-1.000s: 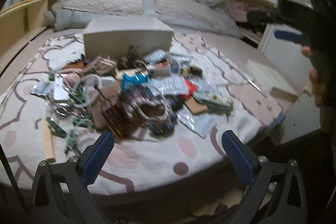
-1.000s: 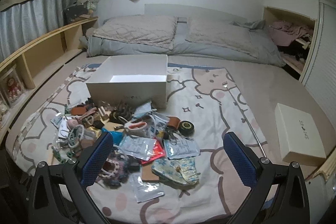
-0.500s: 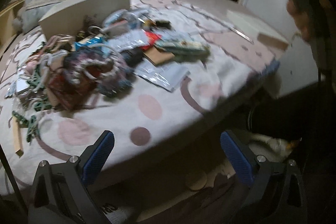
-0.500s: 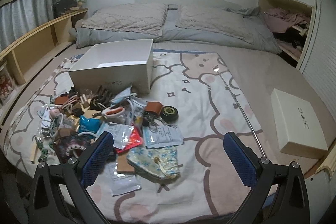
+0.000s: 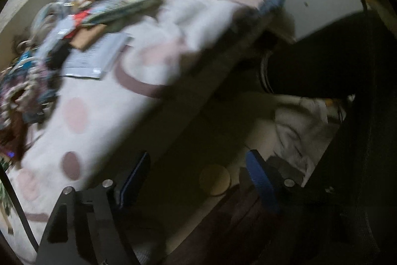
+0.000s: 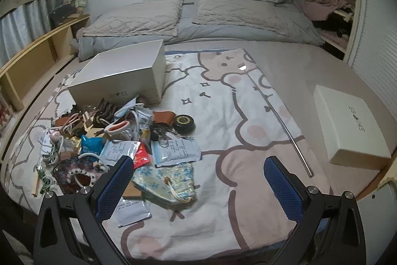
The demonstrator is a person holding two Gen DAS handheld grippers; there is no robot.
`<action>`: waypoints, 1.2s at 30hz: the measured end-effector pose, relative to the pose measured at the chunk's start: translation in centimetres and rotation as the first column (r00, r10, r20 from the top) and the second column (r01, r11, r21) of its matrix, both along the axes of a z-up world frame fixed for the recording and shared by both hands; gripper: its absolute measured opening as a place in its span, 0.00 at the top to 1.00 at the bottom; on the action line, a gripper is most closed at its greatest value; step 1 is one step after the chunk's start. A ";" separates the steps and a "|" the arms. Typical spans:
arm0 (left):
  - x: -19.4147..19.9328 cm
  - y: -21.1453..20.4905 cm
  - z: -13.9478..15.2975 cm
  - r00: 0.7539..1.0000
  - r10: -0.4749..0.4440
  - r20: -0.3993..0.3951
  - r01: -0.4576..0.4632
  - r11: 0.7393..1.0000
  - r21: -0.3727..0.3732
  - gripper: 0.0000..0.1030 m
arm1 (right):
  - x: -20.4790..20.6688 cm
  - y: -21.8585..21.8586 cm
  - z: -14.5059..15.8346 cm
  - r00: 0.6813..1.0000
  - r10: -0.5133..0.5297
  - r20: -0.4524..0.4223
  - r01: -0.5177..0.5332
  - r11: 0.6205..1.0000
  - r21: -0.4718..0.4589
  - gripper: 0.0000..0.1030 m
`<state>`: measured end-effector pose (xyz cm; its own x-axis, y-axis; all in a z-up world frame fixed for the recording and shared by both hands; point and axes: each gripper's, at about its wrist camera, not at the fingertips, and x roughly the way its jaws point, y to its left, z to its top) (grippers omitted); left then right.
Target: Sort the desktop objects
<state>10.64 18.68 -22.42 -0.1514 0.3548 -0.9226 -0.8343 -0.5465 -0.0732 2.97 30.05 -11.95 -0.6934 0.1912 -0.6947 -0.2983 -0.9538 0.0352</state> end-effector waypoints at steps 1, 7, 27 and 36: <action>0.2 0.3 -0.4 1.000 -0.016 0.012 0.016 1.000 -0.009 0.25 | 0.3 0.3 -0.1 1.000 -0.011 -0.001 0.011 1.000 -0.007 0.00; 1.0 2.0 -2.9 0.993 -0.111 0.029 0.112 0.992 -0.060 0.30 | 2.1 1.4 -1.2 0.998 -0.057 0.007 0.057 0.998 -0.041 0.00; 2.3 2.4 -9.1 0.978 -0.189 0.087 0.199 0.973 -0.118 0.38 | 6.5 2.1 -4.4 0.992 -0.123 0.035 0.127 0.984 -0.125 0.00; 2.6 3.2 -12.4 0.988 -0.101 0.119 0.116 0.986 -0.120 0.38 | 7.7 1.2 -5.9 0.993 -0.110 0.049 0.116 0.983 -0.145 0.00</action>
